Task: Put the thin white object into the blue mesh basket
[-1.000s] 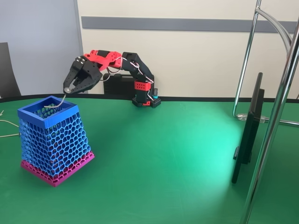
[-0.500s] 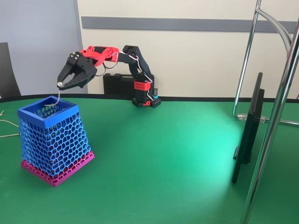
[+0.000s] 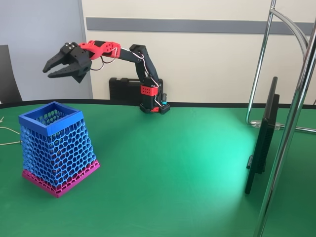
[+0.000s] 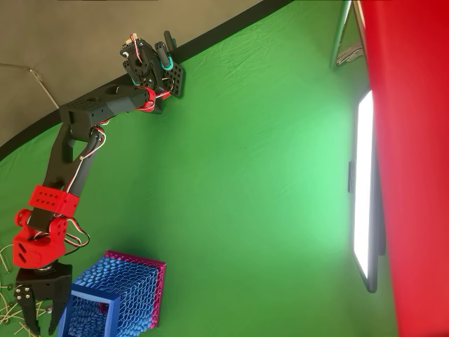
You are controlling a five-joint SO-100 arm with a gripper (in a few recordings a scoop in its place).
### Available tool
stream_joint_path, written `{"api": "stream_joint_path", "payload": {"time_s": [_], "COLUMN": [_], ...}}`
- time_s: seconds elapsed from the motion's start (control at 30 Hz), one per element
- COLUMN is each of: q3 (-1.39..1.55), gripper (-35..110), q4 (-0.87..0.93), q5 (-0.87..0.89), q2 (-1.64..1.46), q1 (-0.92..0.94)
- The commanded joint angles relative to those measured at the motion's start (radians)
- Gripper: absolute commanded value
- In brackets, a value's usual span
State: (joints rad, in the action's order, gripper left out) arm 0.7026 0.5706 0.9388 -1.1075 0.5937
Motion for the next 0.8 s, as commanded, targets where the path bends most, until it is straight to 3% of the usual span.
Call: {"api": "stream_joint_path", "payload": {"time_s": [0.0,0.27,0.43,0.47,0.77], "q3": [0.002,0.193,0.425,0.591,1.046], "gripper": [14,17,15,16,17], "q4": [-0.015,-0.063,-0.069,-0.052,0.017], "q5": [-0.015,-0.175,-0.468,-0.632,-0.897], "q2": [-0.089,-0.311,-0.514,-0.647,-1.051], "q1": [0.005,-0.08,-0.222,-0.302,-0.42]}}
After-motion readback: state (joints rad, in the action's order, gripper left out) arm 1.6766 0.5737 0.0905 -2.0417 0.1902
